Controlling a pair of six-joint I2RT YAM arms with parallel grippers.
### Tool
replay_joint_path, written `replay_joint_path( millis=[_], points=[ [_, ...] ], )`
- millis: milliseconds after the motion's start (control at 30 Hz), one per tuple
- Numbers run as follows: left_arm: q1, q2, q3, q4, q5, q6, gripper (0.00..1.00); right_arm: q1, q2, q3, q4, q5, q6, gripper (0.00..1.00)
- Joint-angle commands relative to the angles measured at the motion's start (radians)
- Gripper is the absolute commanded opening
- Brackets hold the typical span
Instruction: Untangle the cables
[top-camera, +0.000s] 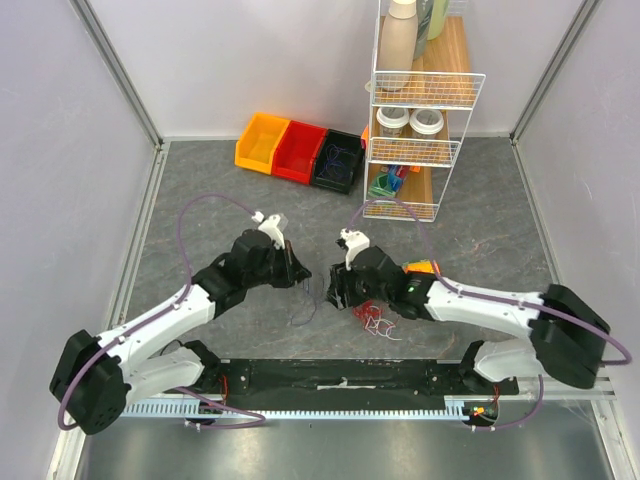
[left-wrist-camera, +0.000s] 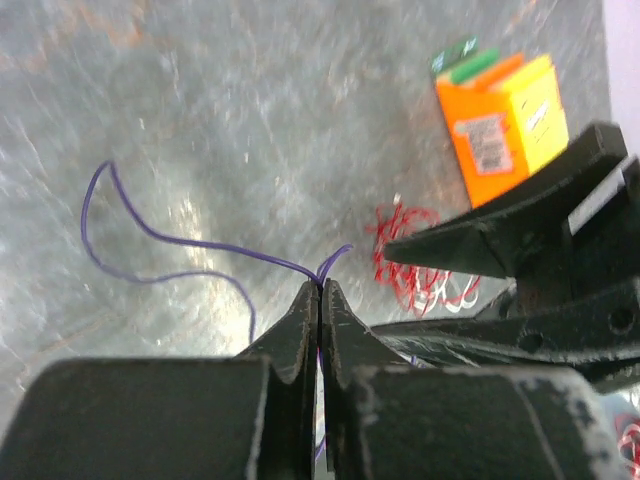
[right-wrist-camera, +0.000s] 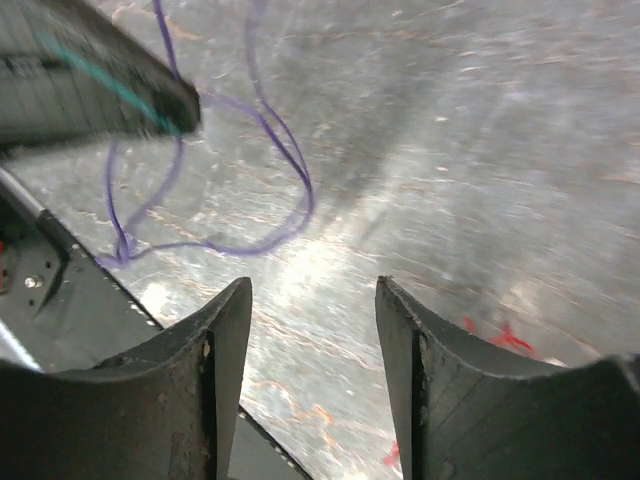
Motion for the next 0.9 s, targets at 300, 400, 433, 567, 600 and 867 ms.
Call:
replay_joint_path(
  millis=[300,400,433,567,600,867],
  points=[
    [0.199,0.368,0.543,0.070,-0.163,0.194,0.02,-0.006,-0.612,0.075,-0.570,0.419,-0.077,0.73],
    [0.226,0.527,0.694,0.133,-0.187,0.241,0.02,-0.006,-0.717,0.058,-0.594,0.420,-0.051,0.73],
    [0.238,0.579,0.754,0.145,-0.142,0.244,0.02,-0.006,-0.749,0.051,-0.594,0.419,-0.047,0.73],
    [0.277,0.779,0.973,0.245,0.068,0.240,0.02,-0.006,-0.814,0.034,-0.608,0.429,-0.028,0.73],
    [0.285,0.838,1.040,0.257,0.123,0.235,0.02,-0.006,-0.823,0.034,-0.608,0.431,-0.028,0.73],
    [0.332,1.308,1.622,0.236,0.373,0.214,0.02,-0.006,-0.840,0.029,-0.602,0.449,-0.045,0.73]
  ],
)
